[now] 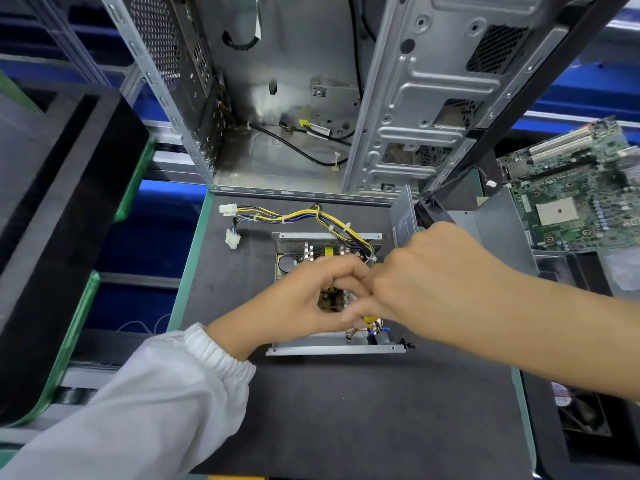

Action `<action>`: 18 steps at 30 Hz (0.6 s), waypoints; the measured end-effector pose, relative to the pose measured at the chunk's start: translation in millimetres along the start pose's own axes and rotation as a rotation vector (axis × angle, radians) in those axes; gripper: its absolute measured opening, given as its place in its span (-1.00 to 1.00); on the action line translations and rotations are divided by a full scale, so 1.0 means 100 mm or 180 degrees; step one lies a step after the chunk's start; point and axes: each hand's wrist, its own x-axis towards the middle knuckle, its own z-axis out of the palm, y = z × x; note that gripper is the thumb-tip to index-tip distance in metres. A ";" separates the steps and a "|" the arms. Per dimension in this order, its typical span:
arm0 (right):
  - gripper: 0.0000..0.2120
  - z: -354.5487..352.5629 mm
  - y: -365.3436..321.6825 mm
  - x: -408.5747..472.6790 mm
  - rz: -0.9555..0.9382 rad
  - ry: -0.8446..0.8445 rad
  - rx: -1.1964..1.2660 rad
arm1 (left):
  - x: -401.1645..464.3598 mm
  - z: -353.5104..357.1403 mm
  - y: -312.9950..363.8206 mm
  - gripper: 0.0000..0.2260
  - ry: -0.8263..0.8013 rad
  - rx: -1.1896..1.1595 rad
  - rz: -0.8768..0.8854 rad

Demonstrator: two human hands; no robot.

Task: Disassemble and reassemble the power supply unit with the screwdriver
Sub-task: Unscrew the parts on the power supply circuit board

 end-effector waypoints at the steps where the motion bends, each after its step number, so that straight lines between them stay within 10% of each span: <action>1: -0.57 -0.01 0.00 -0.03 -0.0075 -0.0082 -0.0083 | -0.02 -0.02 -0.02 -0.61 -0.0057 -0.0078 -0.0058; 10: -0.88 -0.01 0.07 -0.01 -0.0280 -0.0424 -0.0086 | -0.03 0.01 0.02 -0.52 -0.0075 -0.0150 -0.0003; 18: -0.36 -0.15 -0.07 0.03 0.0076 -0.0223 -0.0433 | -0.05 0.13 -0.01 -0.69 0.0043 -0.0202 -0.0245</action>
